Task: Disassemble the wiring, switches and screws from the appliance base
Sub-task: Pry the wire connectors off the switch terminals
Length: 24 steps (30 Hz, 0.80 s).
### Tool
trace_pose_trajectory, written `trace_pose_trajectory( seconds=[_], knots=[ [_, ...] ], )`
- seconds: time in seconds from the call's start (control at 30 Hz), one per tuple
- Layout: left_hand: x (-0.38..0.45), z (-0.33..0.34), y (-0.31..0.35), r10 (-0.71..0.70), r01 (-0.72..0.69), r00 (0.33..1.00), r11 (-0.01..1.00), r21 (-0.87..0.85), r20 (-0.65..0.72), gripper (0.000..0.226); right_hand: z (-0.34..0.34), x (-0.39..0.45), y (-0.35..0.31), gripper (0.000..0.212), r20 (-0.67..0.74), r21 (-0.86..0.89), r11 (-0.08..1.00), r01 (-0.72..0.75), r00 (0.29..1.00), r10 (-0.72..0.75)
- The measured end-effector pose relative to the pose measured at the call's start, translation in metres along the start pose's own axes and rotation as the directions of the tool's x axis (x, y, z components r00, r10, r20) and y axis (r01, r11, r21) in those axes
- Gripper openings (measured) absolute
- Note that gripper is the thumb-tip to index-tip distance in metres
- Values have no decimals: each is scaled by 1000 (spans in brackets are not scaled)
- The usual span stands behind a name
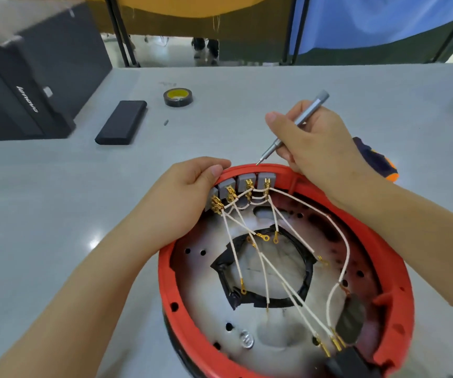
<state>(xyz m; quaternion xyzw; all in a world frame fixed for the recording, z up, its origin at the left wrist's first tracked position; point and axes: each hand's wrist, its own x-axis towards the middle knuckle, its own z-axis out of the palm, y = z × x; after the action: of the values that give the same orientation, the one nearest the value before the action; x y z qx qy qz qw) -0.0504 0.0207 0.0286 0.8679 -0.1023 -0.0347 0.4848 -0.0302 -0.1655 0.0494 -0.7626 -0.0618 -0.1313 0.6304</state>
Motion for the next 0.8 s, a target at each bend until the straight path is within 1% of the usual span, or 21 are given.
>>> trace_pose_trajectory(
  seconds=[0.07,0.13,0.23,0.3,0.37,0.4,0.5,0.57,0.7,0.8],
  knots=[
    [-6,1,1,-2,2,1000,1000,6,-14,29,1,0,1,32,33,-24,1000,19,999,-18],
    [-9,2,2,-7,8,1000,999,47,-14,29,1,2,2,31,77,-25,999,32,997,-30],
    [-6,-1,6,-28,27,1000,994,105,12,28,0,6,2,31,147,-55,998,41,989,-32],
    [1,-2,10,-18,14,999,990,141,27,28,1,9,2,31,167,-76,996,41,986,-28],
    [8,1,14,-4,-3,998,993,117,58,30,2,10,2,33,136,-34,999,15,991,-10],
    [10,3,17,4,-14,995,995,101,96,31,1,11,2,34,117,-24,1000,9,993,-7],
    [15,8,22,34,-68,974,987,146,222,32,-1,10,-1,36,106,-100,994,40,994,-29],
    [19,6,21,37,-76,967,986,147,252,32,-3,10,-4,36,116,-178,979,95,990,-75],
    [23,4,21,7,-51,956,988,144,294,28,3,10,-3,38,94,-243,955,171,984,-152],
    [24,5,19,35,-70,950,992,106,309,26,7,9,6,38,71,-283,938,199,980,-187]
  ],
)
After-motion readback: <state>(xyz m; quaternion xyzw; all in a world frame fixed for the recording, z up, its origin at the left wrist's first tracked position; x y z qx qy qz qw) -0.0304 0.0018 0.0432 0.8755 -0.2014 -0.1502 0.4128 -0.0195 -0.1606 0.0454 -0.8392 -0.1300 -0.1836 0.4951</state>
